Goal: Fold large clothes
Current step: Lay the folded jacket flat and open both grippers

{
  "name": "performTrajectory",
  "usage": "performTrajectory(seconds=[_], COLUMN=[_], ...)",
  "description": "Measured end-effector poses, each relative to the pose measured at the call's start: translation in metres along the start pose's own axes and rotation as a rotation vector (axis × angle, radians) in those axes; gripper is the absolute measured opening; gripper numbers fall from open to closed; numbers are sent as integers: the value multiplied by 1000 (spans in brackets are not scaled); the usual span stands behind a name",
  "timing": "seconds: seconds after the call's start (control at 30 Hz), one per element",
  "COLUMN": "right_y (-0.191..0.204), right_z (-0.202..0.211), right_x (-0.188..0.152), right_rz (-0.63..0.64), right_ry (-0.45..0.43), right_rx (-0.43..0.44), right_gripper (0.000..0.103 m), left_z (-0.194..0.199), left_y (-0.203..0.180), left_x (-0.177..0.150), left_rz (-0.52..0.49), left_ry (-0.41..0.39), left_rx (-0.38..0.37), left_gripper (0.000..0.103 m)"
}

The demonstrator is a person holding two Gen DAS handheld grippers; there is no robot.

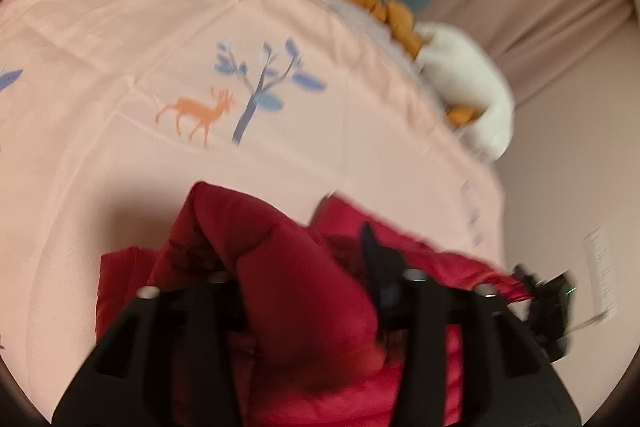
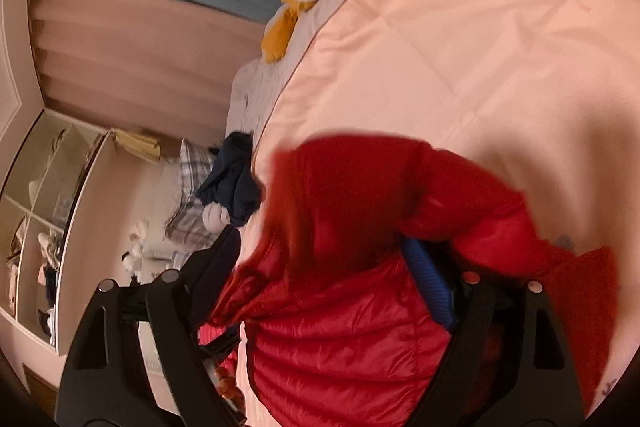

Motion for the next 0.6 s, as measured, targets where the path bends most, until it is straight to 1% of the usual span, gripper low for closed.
performTrajectory(seconds=[0.03, 0.07, 0.1, 0.13, 0.17, 0.2, 0.23, 0.27, 0.3, 0.37, 0.4, 0.43, 0.47, 0.5, 0.53, 0.6], right_y=[2, 4, 6, 8, 13, 19, 28, 33, 39, 44, 43, 41, 37, 31, 22, 10], right_z=[4, 8, 12, 16, 20, 21, 20, 17, 11, -5, -14, -26, -32, -40, -51, -64], right_x=[1, 1, 1, 1, -2, -6, -14, -22, -33, -49, -56, -62, -64, -66, -67, -67], right_rz=[33, 64, 92, 108, 148, 205, 312, 387, 491, 626, 665, 688, 692, 694, 692, 675], right_ry=[-17, -31, -44, -51, -55, -54, -48, -45, -39, -15, 3, 28, 40, 51, 75, 110], right_rx=[-41, -73, -92, -99, -114, -146, -221, -284, -383, -510, -542, -571, -592, -621, -657, -669], right_gripper=[85, 85, 86, 86, 86, 86, 86, 86, 86, 86, 85, 85, 85, 85, 85, 87], left_z=[8, 18, 25, 31, 35, 38, 41, 44, 46, 43, 38, 34, 24, 15, 7, -17], left_y=[1, 3, 4, 5, 5, 7, 8, 6, 2, -10, -17, -21, -28, -32, -32, -26], left_x=[4, 8, 12, 16, 18, 20, 20, 19, 15, 5, -3, -9, -19, -26, -29, -38], left_rz=[15, 25, 16, -10, -25, -38, -47, -69, -110, -218, -280, -325, -390, -433, -452, -455], left_ry=[-34, -79, -109, -131, -140, -146, -147, -145, -142, -118, -101, -88, -68, -51, -34, 30], left_rx=[-13, -14, 12, 71, 102, 124, 136, 151, 171, 213, 240, 261, 298, 327, 342, 381], left_gripper=[74, 82, 82, 83, 83, 83, 83, 83, 83, 83, 83, 83, 83, 83, 83, 83])
Point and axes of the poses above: each gripper's, at about its wrist camera, not at the fingertips, and z roughly against the way its jaws point, y to its left, x to its top, the point moved 4 cm from there along -z, roughly the way its jaws point, and after that the axes turned 3 degrees about -x, right-handed, at the moved point
